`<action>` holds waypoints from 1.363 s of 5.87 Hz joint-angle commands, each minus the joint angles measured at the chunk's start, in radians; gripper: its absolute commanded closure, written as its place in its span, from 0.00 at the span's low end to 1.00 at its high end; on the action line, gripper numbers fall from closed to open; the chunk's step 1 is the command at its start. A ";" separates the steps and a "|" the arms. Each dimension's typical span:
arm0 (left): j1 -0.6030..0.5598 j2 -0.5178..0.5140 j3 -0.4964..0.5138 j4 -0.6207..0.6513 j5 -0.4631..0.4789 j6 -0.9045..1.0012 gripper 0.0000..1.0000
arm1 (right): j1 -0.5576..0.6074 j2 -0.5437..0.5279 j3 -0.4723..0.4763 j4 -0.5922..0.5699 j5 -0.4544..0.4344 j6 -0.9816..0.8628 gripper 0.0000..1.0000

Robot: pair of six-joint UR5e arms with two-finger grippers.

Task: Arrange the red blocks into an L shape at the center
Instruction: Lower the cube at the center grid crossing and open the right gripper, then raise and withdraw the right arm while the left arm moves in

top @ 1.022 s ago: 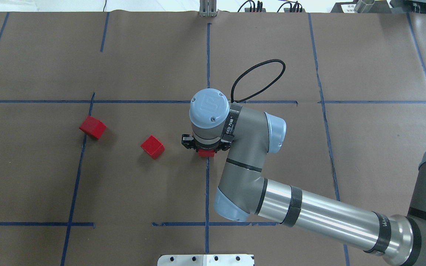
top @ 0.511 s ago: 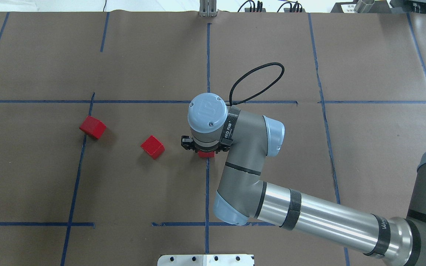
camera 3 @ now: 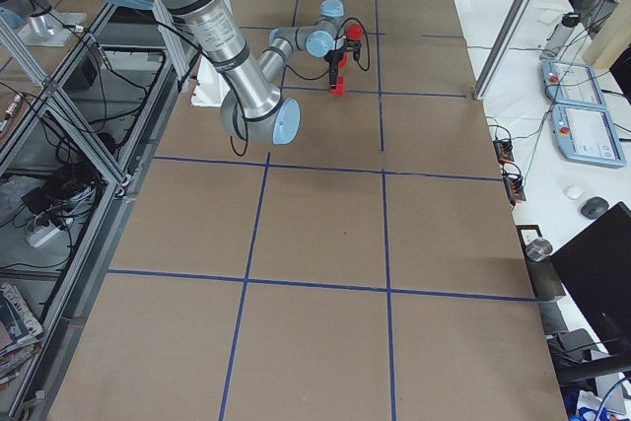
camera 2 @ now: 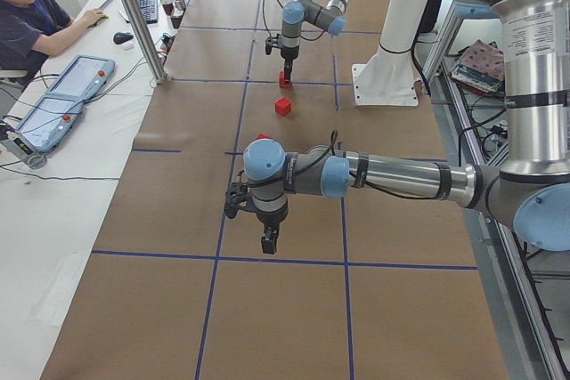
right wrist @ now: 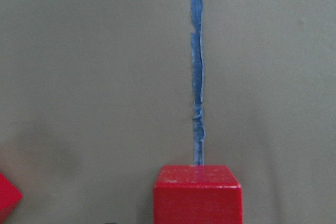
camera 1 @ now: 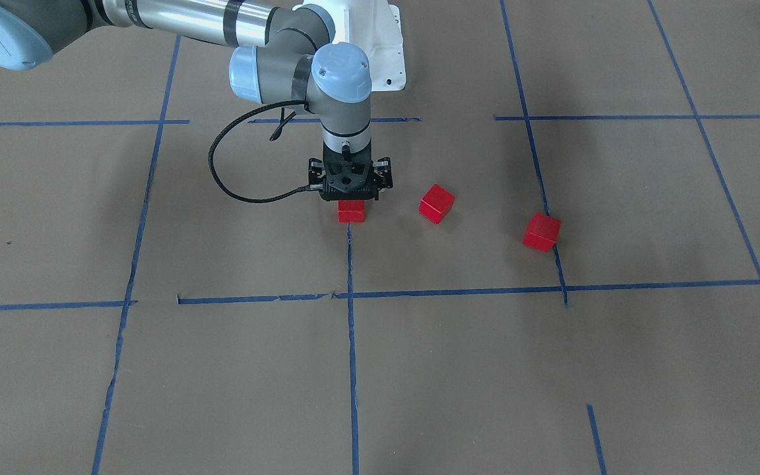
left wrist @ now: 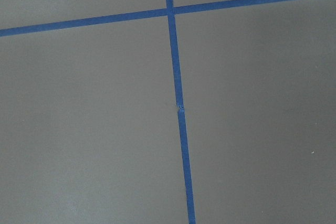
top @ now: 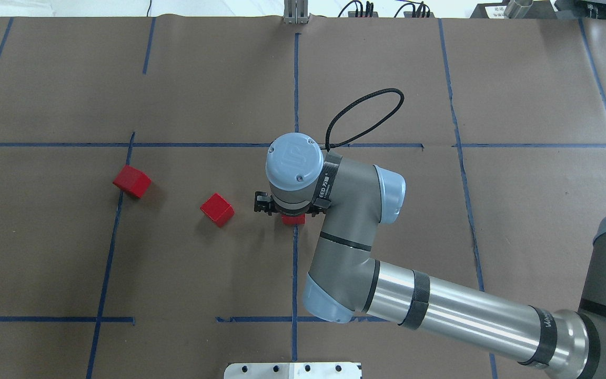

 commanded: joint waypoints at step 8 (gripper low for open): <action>0.232 -0.349 -0.022 -0.029 -0.001 -0.041 0.00 | 0.789 -0.364 0.059 -0.270 0.428 -1.319 0.00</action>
